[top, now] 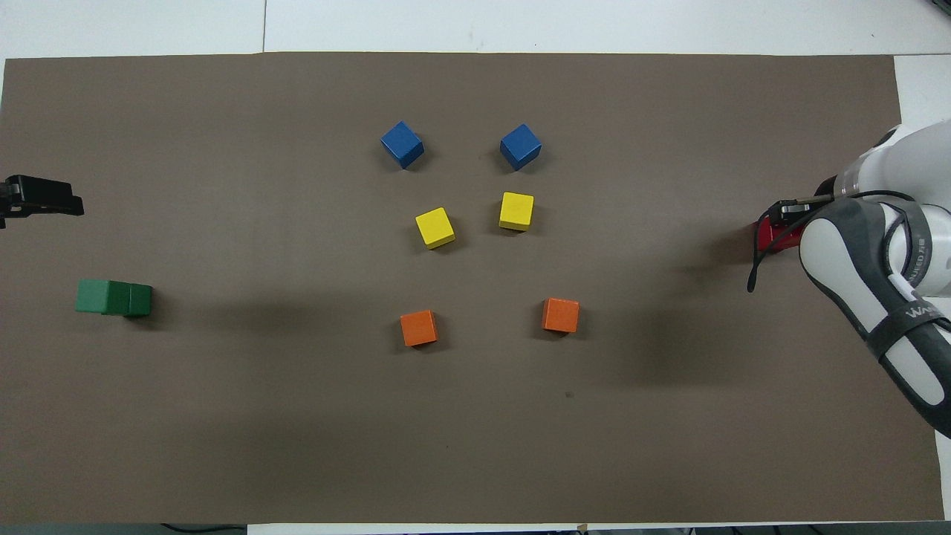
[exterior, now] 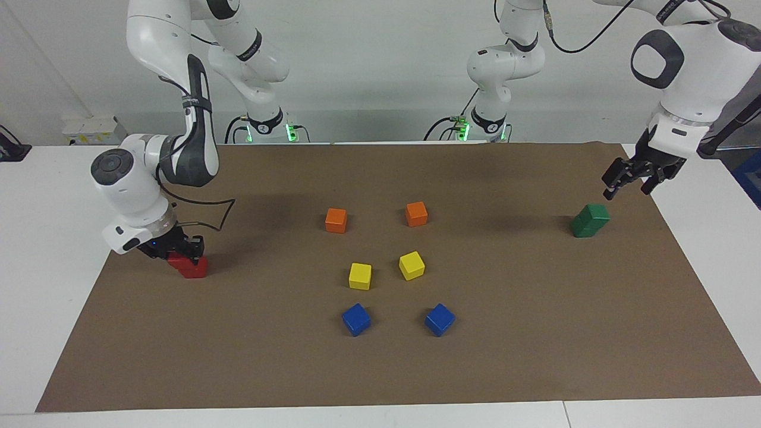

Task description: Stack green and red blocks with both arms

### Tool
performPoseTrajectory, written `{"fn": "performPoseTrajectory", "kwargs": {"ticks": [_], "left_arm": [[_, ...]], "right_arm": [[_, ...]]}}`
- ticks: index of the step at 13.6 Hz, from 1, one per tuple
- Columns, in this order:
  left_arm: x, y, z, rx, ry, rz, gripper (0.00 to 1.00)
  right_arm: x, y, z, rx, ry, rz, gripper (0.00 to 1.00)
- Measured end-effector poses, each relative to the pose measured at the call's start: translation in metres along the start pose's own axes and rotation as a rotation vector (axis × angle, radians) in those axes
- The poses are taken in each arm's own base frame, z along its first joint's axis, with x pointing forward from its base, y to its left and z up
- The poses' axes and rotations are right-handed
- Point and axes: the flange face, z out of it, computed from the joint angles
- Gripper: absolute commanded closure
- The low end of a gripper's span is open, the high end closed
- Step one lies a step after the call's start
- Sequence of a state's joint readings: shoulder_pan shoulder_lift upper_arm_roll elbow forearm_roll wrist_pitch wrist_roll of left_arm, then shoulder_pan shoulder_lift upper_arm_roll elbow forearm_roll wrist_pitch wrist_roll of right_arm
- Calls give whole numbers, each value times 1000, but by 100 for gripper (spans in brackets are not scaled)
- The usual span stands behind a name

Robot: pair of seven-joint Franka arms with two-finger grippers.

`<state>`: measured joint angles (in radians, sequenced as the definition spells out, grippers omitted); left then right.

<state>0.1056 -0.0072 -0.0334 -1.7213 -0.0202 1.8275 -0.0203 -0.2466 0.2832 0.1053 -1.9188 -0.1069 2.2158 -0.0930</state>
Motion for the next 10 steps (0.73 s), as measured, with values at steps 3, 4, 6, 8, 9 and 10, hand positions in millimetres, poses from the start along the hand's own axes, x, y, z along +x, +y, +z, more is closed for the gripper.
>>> {"fn": "performPoseTrajectory", "kwargs": {"ticks": [3,4,6,8,9,10], "left_arm": [[-4,6,-25,-1,-37,-8,0],[-7,6,-30,0,-60,-8,0],[-15,6,-36,2,-114,-7,0],[-21,7,-43,3,-125,-6,0],[-23,7,-47,3,-120,-4,0],[-25,9,-51,3,-114,-1,0]], "right_arm": [[-2,-1,2,1,-4,-1,100],[-2,-1,2,1,-3,-1,100],[-2,-1,3,-1,14,-1,100],[-2,-1,4,-1,23,-2,100],[-3,-2,4,-1,23,-2,100],[-3,-2,4,-1,22,-2,100]]}}
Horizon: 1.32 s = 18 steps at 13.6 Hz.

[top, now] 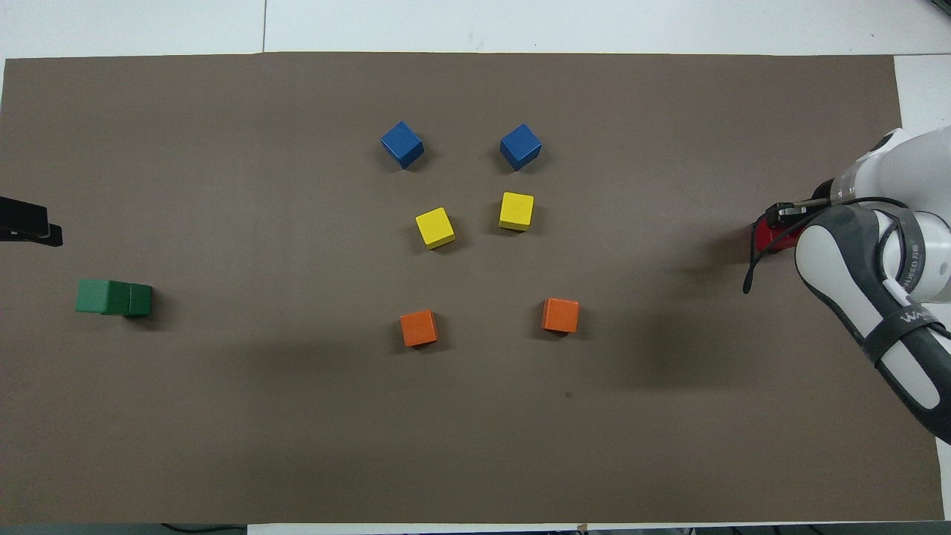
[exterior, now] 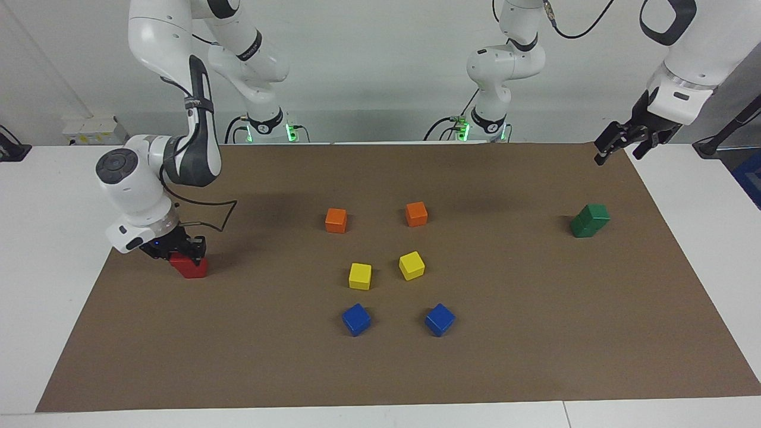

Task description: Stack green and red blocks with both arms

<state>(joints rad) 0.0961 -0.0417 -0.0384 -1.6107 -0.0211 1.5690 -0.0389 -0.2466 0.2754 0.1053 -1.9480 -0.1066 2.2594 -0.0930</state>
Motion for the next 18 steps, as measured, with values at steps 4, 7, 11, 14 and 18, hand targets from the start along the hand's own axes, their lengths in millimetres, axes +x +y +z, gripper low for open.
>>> {"fn": "performPoseTrajectory", "kwargs": {"ticks": [4,7,11,14,18], "left_arm": [[-4,10,-6,0,9,18,0],[-4,13,-6,0,14,25,0],[-4,14,-6,0,20,25,0],[-3,13,-7,0,28,25,0],[-1,14,-9,-1,45,25,0]], "right_arm": [[-1,0,0,0,-1,0,100],[-1,0,0,0,-1,0,36],[-2,0,1,0,-2,0,0],[-2,0,1,0,-3,0,0],[-1,0,-1,-1,1,1,0]]}}
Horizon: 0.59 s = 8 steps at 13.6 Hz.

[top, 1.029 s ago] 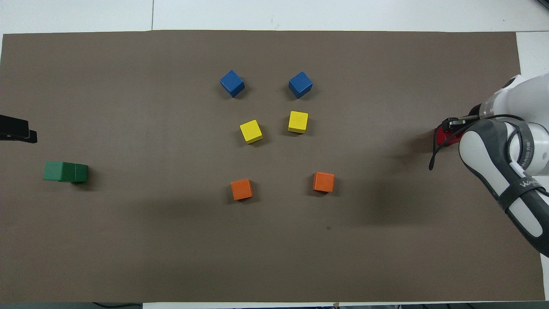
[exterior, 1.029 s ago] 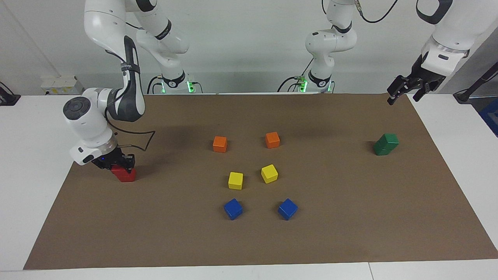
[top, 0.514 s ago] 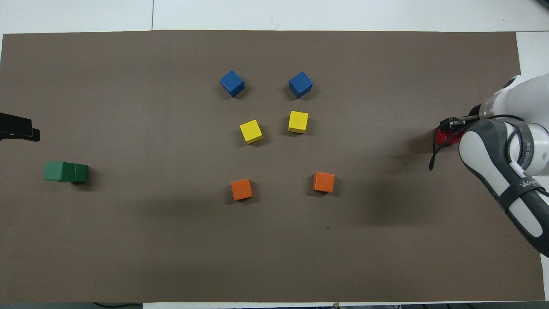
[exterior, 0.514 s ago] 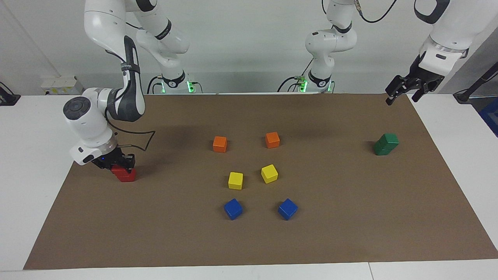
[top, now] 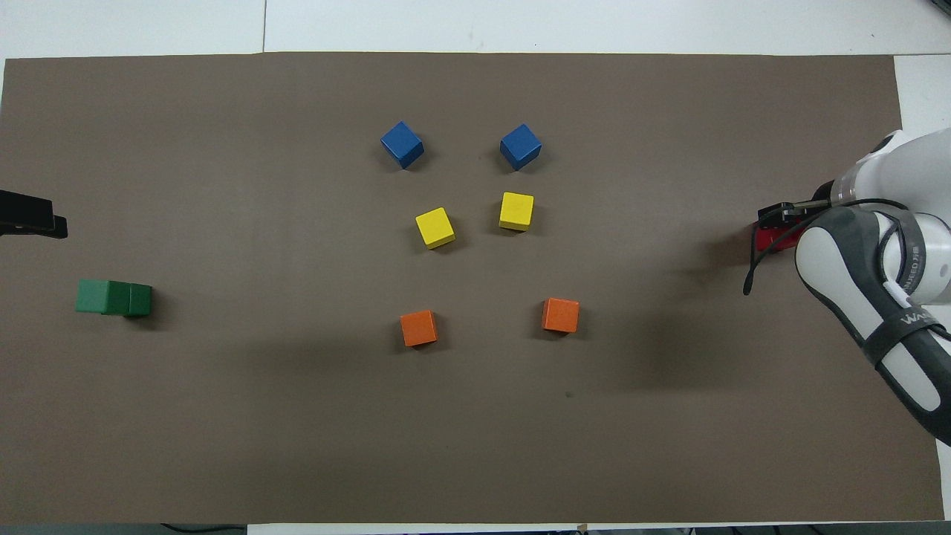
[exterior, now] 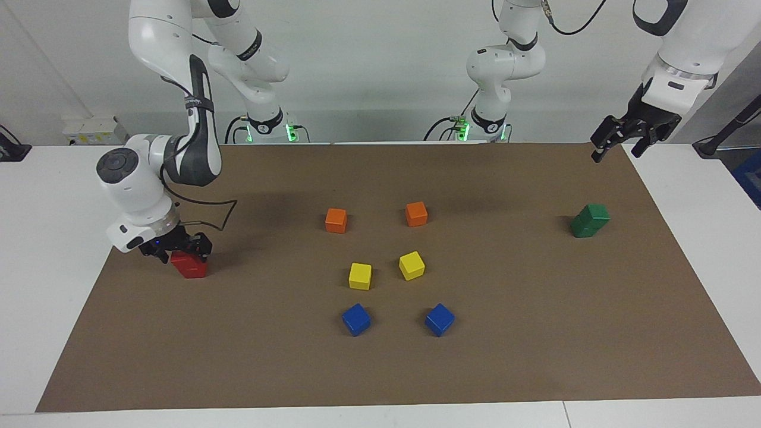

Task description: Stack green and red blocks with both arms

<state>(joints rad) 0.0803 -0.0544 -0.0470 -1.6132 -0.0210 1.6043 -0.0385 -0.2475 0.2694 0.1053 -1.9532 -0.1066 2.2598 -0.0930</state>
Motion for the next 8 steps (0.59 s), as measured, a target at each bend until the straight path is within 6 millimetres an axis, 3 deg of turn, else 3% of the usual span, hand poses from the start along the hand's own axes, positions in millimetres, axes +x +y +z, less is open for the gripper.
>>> {"fn": "performPoseTrajectory", "kwargs": {"ticks": [3,8], "left_arm": [[0,-1,0,0,1,-3,0],[0,-2,0,0,1,11,0]], "right_arm": [[2,-2,-24,-4,-8,-4,0],[-6,-32,-116,18,-24,-29,0]]}}
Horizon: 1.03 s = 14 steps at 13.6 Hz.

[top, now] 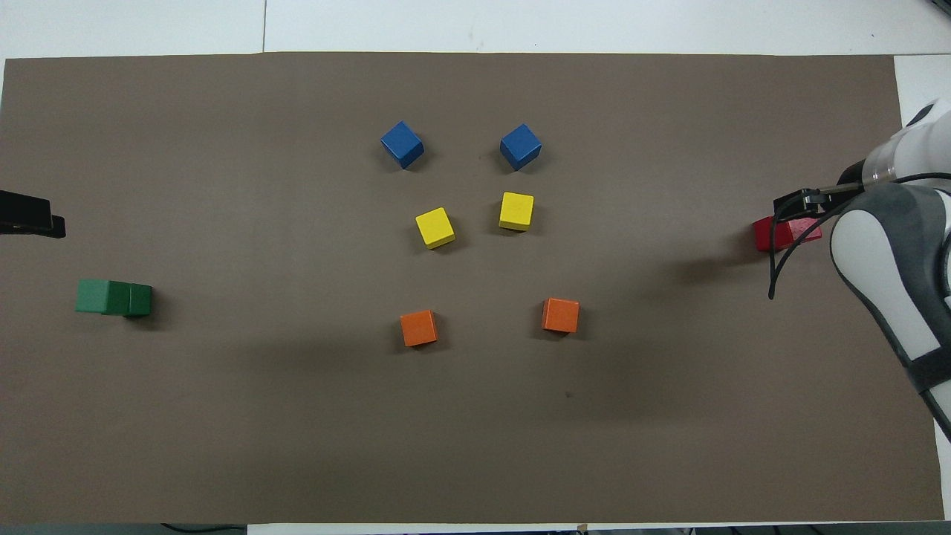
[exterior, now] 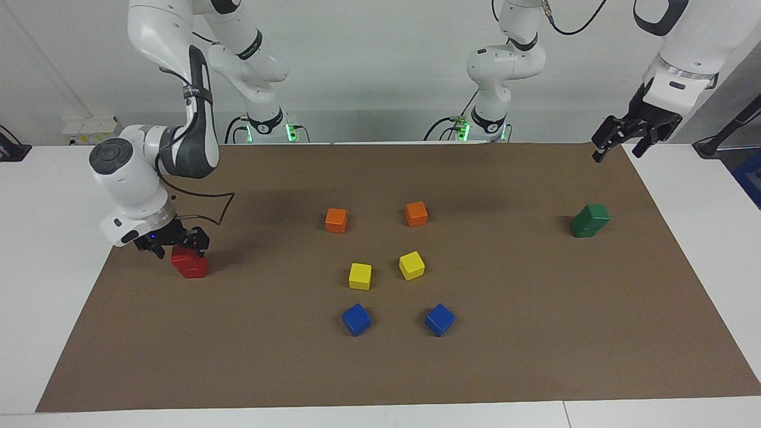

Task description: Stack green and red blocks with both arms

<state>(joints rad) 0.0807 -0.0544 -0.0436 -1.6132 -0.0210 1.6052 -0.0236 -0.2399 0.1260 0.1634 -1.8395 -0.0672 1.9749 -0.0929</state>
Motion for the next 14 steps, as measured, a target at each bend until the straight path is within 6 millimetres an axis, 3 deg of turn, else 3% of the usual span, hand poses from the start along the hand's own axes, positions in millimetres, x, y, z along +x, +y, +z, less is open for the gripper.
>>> {"fn": "performPoseTrajectory", "kwargs": {"ticks": [7,10,14], "left_arm": [[0,-6,-1,0,3,41,0],[0,-8,-2,1,4,40,0],[0,-8,-2,1,4,40,0]], "right_arm": [[-56,-51,-100,-31,-46,-58,0],[-60,-57,-122,-32,-62,-57,0],[-52,-60,-129,-25,-62,-49,0]]}}
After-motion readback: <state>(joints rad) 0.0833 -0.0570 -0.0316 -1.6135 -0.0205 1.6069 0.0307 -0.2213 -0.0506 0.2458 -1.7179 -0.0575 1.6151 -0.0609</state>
